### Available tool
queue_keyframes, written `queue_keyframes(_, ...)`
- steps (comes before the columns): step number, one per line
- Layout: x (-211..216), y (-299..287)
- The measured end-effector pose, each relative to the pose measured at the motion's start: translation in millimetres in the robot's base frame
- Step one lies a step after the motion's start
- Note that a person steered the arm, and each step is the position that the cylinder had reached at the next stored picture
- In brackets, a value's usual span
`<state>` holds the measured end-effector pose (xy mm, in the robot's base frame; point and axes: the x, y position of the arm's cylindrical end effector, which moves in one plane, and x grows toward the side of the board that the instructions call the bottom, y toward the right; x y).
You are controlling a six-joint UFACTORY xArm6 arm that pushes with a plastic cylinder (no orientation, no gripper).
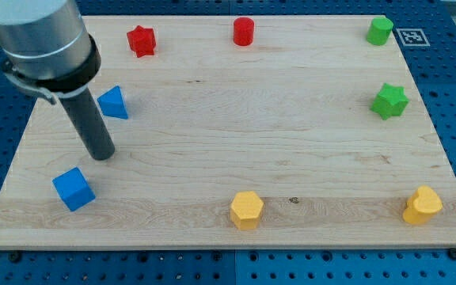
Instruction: Point at the blue cube
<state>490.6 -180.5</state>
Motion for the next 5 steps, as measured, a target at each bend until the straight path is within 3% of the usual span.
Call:
queue_keyframes(2,-27.6,-8.8)
queue_keyframes(5,-27.7,80.9)
